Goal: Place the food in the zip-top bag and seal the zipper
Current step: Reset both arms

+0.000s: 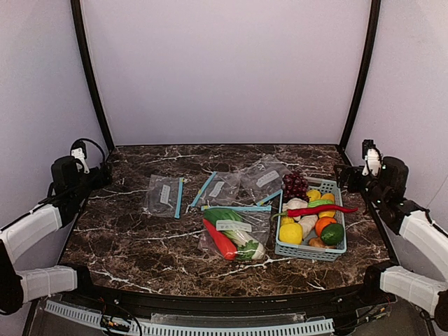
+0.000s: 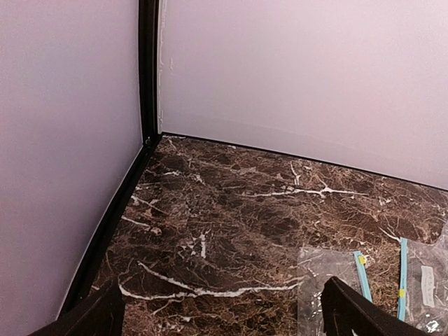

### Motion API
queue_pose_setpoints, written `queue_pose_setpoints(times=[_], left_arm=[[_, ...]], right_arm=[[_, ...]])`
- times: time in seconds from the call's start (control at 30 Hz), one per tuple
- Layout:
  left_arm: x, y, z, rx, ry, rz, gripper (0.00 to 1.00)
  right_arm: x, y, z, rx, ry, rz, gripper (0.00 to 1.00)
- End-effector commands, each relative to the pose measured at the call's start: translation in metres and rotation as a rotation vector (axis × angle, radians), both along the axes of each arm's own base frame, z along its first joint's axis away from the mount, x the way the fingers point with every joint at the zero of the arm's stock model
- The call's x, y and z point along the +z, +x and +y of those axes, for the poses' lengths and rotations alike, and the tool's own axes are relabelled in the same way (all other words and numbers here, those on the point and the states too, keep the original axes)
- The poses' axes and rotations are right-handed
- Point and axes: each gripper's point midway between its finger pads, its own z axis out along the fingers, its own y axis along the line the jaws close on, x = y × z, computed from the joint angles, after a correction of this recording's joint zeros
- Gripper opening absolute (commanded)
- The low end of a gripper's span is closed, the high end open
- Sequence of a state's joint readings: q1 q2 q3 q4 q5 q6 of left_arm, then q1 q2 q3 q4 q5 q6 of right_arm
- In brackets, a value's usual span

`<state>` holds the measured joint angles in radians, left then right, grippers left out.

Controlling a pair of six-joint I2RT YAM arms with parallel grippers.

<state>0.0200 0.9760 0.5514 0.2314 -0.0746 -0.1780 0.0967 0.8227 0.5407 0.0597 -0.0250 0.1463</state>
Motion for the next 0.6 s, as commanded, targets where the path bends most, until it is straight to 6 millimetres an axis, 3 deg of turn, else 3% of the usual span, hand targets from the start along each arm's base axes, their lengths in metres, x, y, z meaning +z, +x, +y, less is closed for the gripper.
queue_pose_setpoints(times=[0.0,0.23,0.43,0.57], left_arm=[[-0.006,-0.011,0.013,0.061,0.051,-0.082,0.99],[-0.029,-0.023,0.011,0.055,0.044,-0.071,0.99],[-0.027,-0.021,0.001,-0.007,0.042,-0.085,0.99],[-0.027,-0.018,0.005,0.024,0.023,-0.073,0.99]], right_arm=[[0.005,-0.008,-0.003,-0.004,0.0,-0.139,0.99],[-0.009,-0.024,-0.008,-0.019,-0.028,-0.187,0.99],[-0.013,-0.027,-0.012,-0.038,-0.054,-0.176,0.98],[-0.013,-0.028,-0.014,-0.048,-0.059,-0.181,0.99]])
